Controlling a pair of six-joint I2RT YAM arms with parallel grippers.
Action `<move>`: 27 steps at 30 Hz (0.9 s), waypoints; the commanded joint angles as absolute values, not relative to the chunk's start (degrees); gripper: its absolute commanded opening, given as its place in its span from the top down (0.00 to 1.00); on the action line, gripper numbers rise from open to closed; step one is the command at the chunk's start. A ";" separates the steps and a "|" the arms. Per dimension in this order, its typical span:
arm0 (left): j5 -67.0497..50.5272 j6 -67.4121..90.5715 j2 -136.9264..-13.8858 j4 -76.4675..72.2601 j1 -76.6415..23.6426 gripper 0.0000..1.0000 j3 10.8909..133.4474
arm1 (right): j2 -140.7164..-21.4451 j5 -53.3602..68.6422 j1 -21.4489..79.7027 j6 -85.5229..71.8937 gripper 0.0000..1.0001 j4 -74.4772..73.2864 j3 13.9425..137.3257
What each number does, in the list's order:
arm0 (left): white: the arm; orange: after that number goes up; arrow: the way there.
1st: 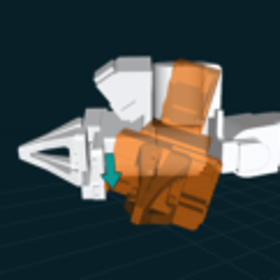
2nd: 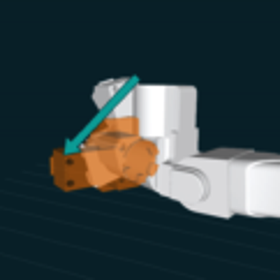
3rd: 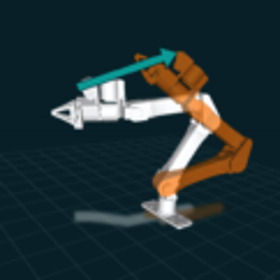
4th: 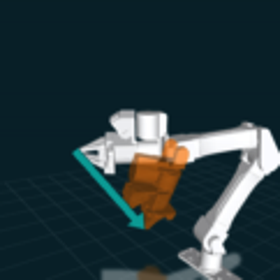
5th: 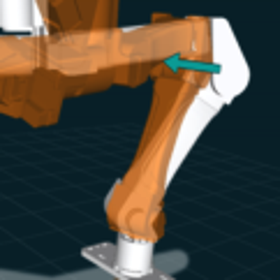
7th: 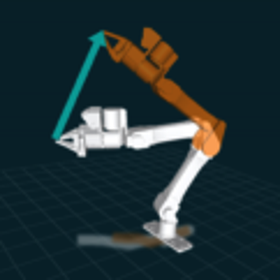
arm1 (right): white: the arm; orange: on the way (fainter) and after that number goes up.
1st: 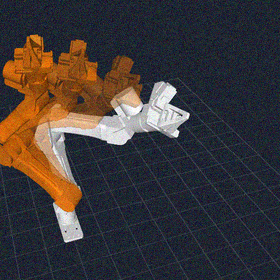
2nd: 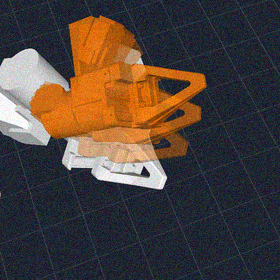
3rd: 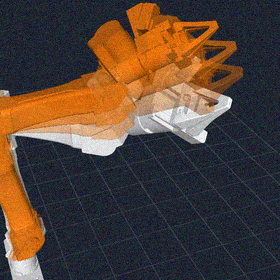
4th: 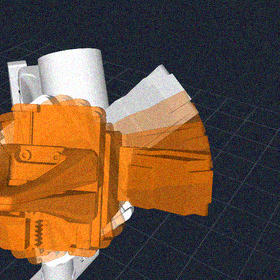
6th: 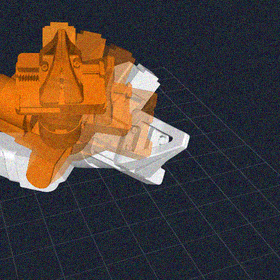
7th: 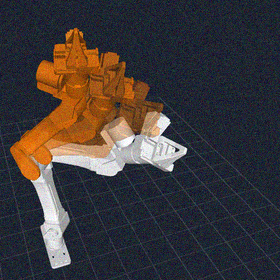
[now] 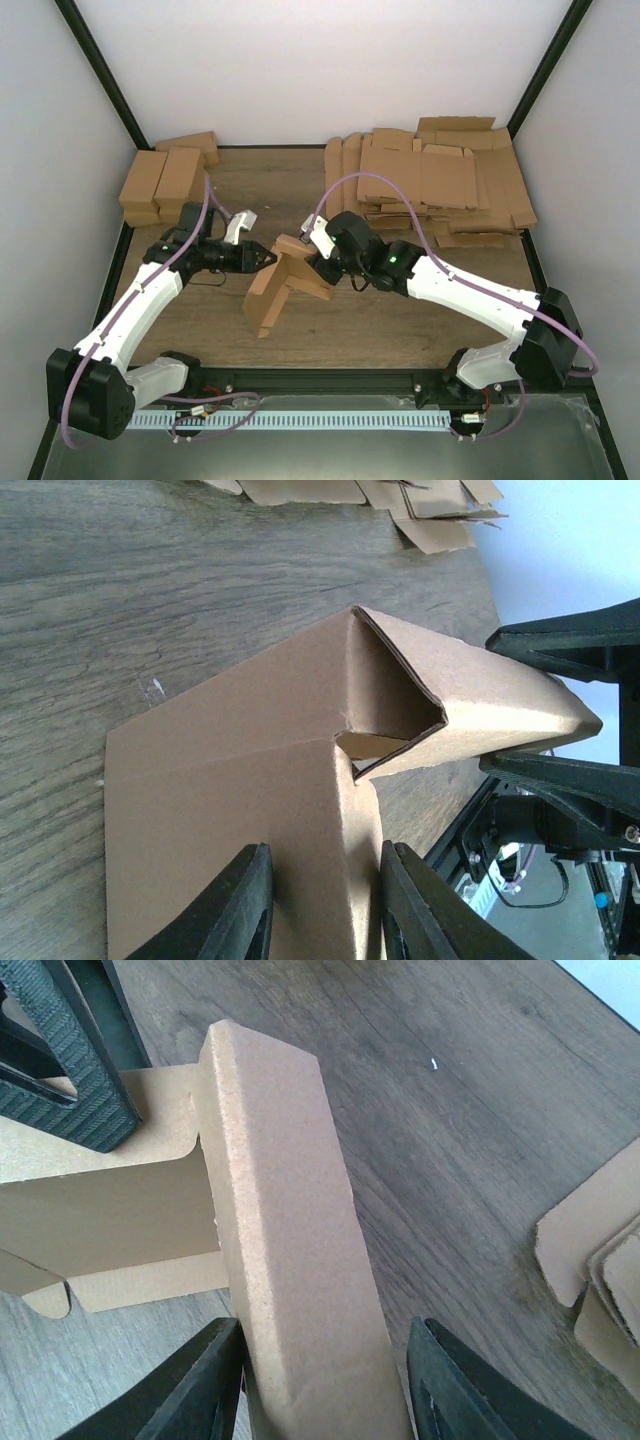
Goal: Fold the paper box
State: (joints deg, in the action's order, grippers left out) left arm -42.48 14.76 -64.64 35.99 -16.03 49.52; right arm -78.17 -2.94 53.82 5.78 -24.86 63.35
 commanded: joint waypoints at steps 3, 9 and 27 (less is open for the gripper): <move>-38.42 12.62 -65.42 40.63 -16.26 0.74 50.14 | -78.65 -8.98 54.48 5.50 0.53 -26.08 63.49; -39.98 12.93 -64.60 40.57 -16.24 0.74 50.34 | -78.46 -9.27 54.52 5.07 0.52 -25.26 63.10; -47.54 25.24 -63.80 27.11 -16.04 0.47 52.01 | -80.83 -15.41 59.46 7.78 0.48 -21.19 59.78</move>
